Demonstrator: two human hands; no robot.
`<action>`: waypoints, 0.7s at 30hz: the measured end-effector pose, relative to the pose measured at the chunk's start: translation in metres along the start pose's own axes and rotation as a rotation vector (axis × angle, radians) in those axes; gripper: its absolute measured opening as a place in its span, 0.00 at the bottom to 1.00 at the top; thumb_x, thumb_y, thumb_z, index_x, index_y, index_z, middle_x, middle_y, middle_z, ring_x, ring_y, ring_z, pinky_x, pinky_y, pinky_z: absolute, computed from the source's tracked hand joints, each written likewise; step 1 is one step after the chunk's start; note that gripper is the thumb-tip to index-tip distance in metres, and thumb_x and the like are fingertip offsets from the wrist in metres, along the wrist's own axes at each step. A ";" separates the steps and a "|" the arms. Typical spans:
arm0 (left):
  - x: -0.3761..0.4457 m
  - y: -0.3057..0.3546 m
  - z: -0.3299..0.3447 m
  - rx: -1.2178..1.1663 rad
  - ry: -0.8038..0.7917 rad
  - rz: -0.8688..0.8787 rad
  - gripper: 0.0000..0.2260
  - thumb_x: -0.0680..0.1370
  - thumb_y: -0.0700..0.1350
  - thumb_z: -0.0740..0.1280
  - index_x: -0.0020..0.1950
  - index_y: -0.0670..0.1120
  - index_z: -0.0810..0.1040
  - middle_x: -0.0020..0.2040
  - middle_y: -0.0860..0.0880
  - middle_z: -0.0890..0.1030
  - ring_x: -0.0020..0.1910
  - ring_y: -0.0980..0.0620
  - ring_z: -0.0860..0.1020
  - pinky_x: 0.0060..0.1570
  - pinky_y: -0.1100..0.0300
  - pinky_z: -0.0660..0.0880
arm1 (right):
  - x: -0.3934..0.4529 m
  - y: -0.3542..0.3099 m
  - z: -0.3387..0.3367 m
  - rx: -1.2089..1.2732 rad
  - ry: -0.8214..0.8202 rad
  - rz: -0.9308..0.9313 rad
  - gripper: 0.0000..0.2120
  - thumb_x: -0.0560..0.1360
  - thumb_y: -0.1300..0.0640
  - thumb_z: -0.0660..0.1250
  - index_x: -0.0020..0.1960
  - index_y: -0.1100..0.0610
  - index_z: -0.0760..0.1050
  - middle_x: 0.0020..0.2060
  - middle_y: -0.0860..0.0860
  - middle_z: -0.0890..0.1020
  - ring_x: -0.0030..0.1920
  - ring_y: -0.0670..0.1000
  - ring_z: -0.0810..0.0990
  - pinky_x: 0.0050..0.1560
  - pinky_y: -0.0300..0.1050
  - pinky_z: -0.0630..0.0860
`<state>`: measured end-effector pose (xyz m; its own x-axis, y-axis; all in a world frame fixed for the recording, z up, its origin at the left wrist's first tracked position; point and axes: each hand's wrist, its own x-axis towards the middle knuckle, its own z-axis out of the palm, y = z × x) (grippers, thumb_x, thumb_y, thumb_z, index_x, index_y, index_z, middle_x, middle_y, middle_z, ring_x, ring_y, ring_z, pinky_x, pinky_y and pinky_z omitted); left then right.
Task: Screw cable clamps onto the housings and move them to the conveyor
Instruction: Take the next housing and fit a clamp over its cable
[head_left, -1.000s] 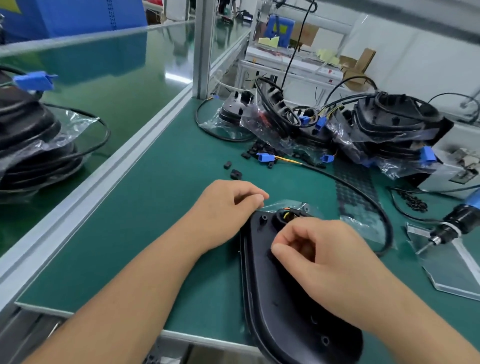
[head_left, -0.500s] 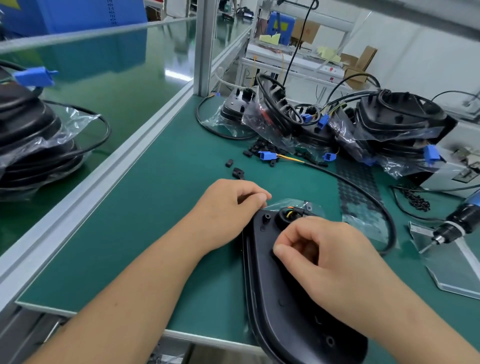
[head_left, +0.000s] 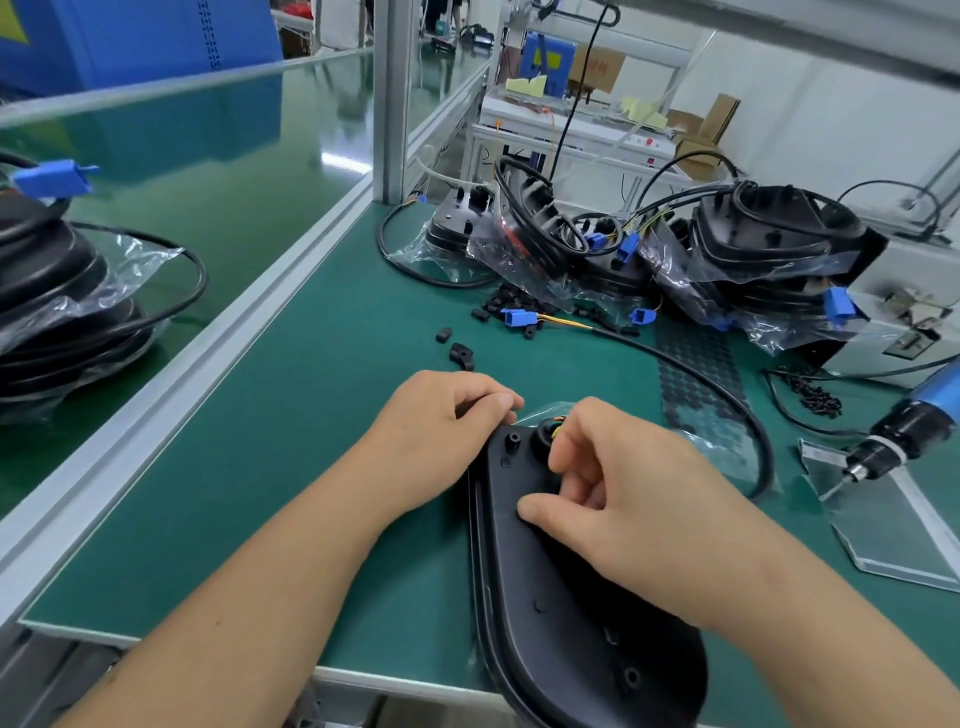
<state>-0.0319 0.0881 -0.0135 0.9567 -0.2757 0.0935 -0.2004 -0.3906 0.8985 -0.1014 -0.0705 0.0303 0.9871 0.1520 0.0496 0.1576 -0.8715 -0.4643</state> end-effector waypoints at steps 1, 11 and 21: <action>0.000 0.000 0.000 0.000 0.001 -0.001 0.09 0.80 0.46 0.63 0.51 0.52 0.84 0.45 0.58 0.84 0.48 0.63 0.80 0.53 0.67 0.74 | 0.002 0.000 -0.001 0.004 -0.005 0.012 0.14 0.67 0.42 0.72 0.40 0.46 0.68 0.39 0.30 0.76 0.37 0.39 0.74 0.37 0.36 0.70; 0.001 -0.001 0.002 -0.017 0.030 0.018 0.09 0.80 0.45 0.64 0.50 0.52 0.84 0.43 0.59 0.85 0.46 0.64 0.80 0.50 0.72 0.73 | 0.001 0.006 -0.004 0.124 -0.001 -0.017 0.08 0.70 0.49 0.71 0.38 0.48 0.72 0.33 0.41 0.79 0.34 0.40 0.76 0.36 0.33 0.72; 0.031 0.011 0.000 0.070 0.107 0.021 0.06 0.78 0.46 0.67 0.48 0.54 0.84 0.44 0.56 0.85 0.48 0.56 0.81 0.47 0.69 0.73 | 0.093 0.135 -0.052 -0.368 0.216 0.661 0.12 0.71 0.68 0.62 0.32 0.58 0.64 0.27 0.52 0.67 0.27 0.52 0.64 0.28 0.39 0.59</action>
<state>-0.0045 0.0754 -0.0009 0.9685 -0.1905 0.1601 -0.2308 -0.4472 0.8641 0.0136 -0.1984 0.0181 0.8569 -0.5126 0.0538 -0.5023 -0.8539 -0.1364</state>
